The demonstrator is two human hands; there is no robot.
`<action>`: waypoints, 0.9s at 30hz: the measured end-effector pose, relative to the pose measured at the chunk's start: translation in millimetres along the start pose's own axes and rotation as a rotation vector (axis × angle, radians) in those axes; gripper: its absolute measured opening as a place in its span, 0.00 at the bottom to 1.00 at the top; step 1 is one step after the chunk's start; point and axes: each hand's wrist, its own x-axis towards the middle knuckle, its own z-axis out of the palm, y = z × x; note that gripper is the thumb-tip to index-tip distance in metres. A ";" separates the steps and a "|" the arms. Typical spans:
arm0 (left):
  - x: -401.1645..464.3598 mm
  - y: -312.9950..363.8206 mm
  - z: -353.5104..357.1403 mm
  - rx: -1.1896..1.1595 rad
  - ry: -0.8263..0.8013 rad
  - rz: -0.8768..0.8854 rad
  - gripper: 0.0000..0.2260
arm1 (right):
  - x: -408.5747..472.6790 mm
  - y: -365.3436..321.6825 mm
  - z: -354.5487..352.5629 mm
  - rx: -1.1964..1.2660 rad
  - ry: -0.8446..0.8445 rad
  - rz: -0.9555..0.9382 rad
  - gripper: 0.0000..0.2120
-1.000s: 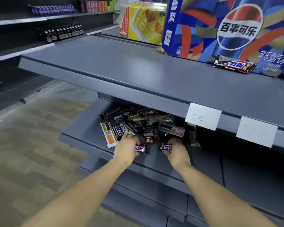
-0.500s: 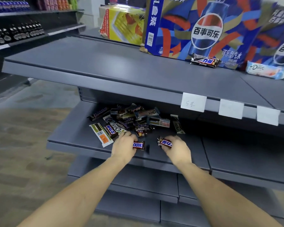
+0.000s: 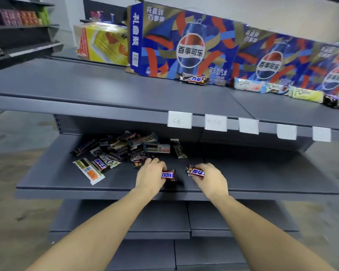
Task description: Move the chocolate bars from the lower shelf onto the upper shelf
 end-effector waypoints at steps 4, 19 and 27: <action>-0.4 43.3 4.0 0.011 0.002 0.049 0.13 | -15.3 29.3 -24.7 0.009 0.031 0.014 0.15; -26.8 178.1 -44.7 0.158 0.148 0.093 0.15 | -45.4 95.0 -149.4 -0.025 0.117 -0.211 0.16; -19.6 217.3 -110.5 0.236 0.281 0.093 0.12 | -36.1 78.4 -213.8 0.003 0.208 -0.388 0.16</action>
